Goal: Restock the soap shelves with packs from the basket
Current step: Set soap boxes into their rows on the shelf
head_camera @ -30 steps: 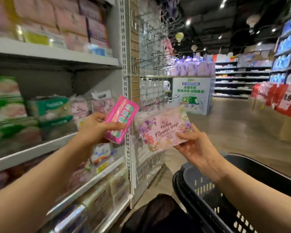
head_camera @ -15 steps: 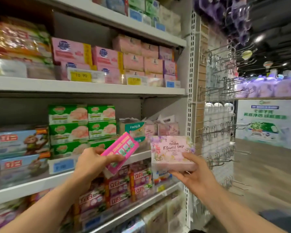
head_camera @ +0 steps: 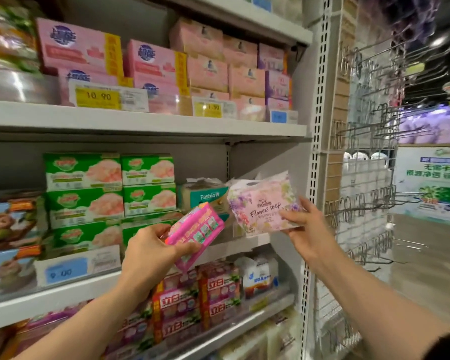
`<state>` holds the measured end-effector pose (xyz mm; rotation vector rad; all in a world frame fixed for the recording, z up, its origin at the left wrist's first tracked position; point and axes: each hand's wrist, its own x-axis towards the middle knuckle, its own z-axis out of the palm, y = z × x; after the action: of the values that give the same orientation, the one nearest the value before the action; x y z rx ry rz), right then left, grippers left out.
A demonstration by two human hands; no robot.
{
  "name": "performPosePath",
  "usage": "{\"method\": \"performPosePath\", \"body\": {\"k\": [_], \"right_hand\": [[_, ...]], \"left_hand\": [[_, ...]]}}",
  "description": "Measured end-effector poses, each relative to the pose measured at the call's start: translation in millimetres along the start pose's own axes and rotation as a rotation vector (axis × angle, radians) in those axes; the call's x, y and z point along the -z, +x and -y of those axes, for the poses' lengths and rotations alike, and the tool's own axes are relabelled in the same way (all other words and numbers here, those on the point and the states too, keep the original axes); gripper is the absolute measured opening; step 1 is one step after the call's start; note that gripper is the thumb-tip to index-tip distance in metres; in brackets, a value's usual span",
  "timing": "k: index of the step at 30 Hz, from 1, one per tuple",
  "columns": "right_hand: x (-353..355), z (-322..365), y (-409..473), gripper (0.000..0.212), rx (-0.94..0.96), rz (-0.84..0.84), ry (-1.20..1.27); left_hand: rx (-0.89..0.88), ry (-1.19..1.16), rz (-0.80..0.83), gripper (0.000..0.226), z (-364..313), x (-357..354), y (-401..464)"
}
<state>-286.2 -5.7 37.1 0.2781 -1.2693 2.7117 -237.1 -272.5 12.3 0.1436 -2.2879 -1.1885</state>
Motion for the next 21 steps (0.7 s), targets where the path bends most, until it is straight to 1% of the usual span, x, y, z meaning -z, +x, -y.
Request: {"method": "performPosePath", "body": {"k": [2,3,5,6,8,9,11,15,16,18,20,21], "right_hand": [[2.6,-2.3,18.4,0.085,0.016,0.010,0.008],[4.1,-4.8,26.6,0.086,0.023,0.012,0.007],[7.5,-13.3,39.8,0.082,0.020,0.025,0.014],[8.6,-19.4,45.3,0.076,0.012,0.030,0.030],[9.3,-32.4,53.2,0.066,0.004,0.038,0.059],[9.5,-37.8,56.1,0.065,0.008,0.049,0.050],[10.1,-43.7,60.1,0.061,0.023,0.072,-0.044],[16.1,-41.5,66.0,0.031,0.110,0.021,-0.391],[16.9,-40.8,67.4,0.027,0.140,0.009,-0.444],[13.5,-41.9,69.1,0.033,0.196,0.002,-0.548],[5.9,-48.3,70.4,0.051,0.273,-0.025,-0.736],[2.0,-52.4,70.6,0.064,0.322,-0.054,-0.837]], "left_hand": [[-0.010,0.072,-0.021,0.042,1.1,-3.7,4.2],[-0.009,0.099,-0.037,0.047,1.6,-4.9,6.0],[-0.019,0.138,-0.070,0.055,2.6,-7.1,8.1],[-0.022,0.148,-0.079,0.058,2.5,-8.0,8.2],[-0.030,0.141,-0.082,0.065,2.9,-9.4,8.0],[-0.035,0.131,-0.079,0.067,3.1,-9.9,7.7],[-0.041,0.106,-0.078,0.065,3.1,-9.4,6.1],[-0.053,0.085,-0.076,0.067,3.0,-8.4,5.2],[-0.054,0.084,-0.076,0.068,3.2,-8.6,4.8],[-0.050,0.076,-0.076,0.071,3.1,-8.5,4.1],[-0.047,0.075,-0.074,0.074,3.0,-8.4,5.0],[-0.045,0.080,-0.072,0.075,2.6,-8.3,5.3]]}}
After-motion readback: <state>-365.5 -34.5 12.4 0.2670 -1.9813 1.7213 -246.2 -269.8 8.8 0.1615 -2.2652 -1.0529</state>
